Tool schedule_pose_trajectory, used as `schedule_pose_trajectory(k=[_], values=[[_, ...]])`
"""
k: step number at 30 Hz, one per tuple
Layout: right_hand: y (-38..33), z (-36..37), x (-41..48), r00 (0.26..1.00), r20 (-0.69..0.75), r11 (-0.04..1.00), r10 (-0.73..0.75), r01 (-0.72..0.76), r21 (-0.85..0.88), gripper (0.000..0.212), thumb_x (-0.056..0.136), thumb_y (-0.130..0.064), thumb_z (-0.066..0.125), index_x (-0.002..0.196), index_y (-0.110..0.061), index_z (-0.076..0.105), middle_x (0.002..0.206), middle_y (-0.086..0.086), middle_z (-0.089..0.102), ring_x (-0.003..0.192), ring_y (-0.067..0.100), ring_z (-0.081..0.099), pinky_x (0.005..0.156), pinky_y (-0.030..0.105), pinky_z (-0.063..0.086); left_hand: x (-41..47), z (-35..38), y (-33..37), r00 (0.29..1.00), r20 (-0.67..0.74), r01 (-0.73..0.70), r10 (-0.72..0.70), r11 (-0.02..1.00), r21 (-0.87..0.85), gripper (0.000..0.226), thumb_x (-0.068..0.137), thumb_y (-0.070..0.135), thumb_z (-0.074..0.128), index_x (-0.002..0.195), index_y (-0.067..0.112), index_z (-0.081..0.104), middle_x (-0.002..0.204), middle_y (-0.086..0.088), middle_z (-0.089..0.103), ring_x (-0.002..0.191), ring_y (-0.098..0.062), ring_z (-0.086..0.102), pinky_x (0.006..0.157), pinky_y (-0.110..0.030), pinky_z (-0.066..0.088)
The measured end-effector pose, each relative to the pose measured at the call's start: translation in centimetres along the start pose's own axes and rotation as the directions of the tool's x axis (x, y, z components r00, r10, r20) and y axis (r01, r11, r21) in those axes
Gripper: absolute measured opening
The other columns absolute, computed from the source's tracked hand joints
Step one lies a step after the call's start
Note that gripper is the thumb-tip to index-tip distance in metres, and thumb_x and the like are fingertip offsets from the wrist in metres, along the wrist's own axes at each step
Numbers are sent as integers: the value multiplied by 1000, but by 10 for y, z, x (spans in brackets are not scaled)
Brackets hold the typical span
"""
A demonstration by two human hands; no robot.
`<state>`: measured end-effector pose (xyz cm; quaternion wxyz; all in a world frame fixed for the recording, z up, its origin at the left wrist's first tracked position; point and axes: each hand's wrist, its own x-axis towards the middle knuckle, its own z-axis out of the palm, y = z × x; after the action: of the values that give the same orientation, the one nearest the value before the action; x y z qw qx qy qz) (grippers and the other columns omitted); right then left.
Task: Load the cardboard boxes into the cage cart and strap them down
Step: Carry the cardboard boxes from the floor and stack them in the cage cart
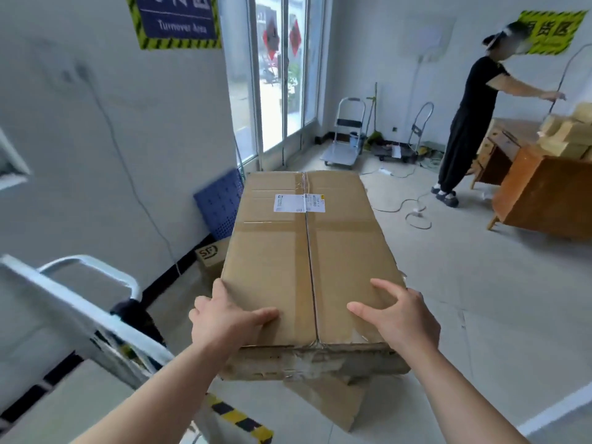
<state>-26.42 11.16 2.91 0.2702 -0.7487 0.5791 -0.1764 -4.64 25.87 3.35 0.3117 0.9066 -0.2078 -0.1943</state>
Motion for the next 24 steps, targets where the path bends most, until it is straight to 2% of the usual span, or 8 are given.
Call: schedule_pose_trajectory(k=[5, 9, 11, 14, 20, 24], values=[[-87, 39, -39, 988, 44, 989, -146, 144, 35, 72, 55, -79, 68, 120, -52, 55, 132, -1, 49, 114, 21, 56, 92, 39, 47, -9, -94, -62, 990, -133, 40, -48, 997, -62, 102, 53, 67, 81, 132, 23, 33, 123, -10, 42, 121, -32, 38, 97, -46, 40], [-151, 69, -70, 962, 77, 961, -263, 254, 113, 73, 52, -77, 70, 119, -50, 58, 123, -3, 52, 106, 19, 58, 89, 38, 50, -20, -164, -106, 968, -224, 99, -118, 991, -94, 98, 53, 66, 82, 128, 22, 36, 124, -11, 42, 122, -33, 38, 97, -45, 39], [-181, 84, -82, 942, 95, 940, -322, 306, 153, 78, 46, -80, 68, 118, -49, 59, 123, -4, 52, 109, 18, 57, 89, 40, 51, -24, -192, -128, 951, -268, 129, -157, 985, -117, 96, 52, 66, 82, 125, 23, 37, 120, -9, 42, 121, -32, 38, 95, -43, 40], [-224, 102, -100, 900, 145, 911, -410, 397, 110, 73, 53, -77, 69, 119, -50, 57, 121, -4, 52, 106, 19, 58, 84, 34, 49, -34, -226, -158, 917, -330, 183, -226, 971, -156, 96, 52, 66, 82, 125, 23, 37, 114, -6, 39, 120, -32, 38, 92, -42, 40], [-295, 144, -134, 769, 247, 806, -590, 575, 139, 70, 55, -76, 71, 118, -50, 58, 121, -7, 53, 95, 14, 53, 79, 32, 47, -65, -273, -215, 793, -440, 344, -422, 906, -248, 103, 56, 65, 81, 135, 21, 32, 128, -13, 40, 125, -34, 36, 97, -44, 39], [-330, 176, -168, 662, 319, 729, -678, 659, 184, 70, 55, -75, 72, 119, -49, 59, 122, -4, 54, 104, 17, 59, 90, 35, 50, -92, -292, -258, 688, -495, 420, -530, 848, -323, 98, 54, 65, 82, 129, 21, 36, 125, -14, 42, 122, -34, 39, 98, -45, 39]])
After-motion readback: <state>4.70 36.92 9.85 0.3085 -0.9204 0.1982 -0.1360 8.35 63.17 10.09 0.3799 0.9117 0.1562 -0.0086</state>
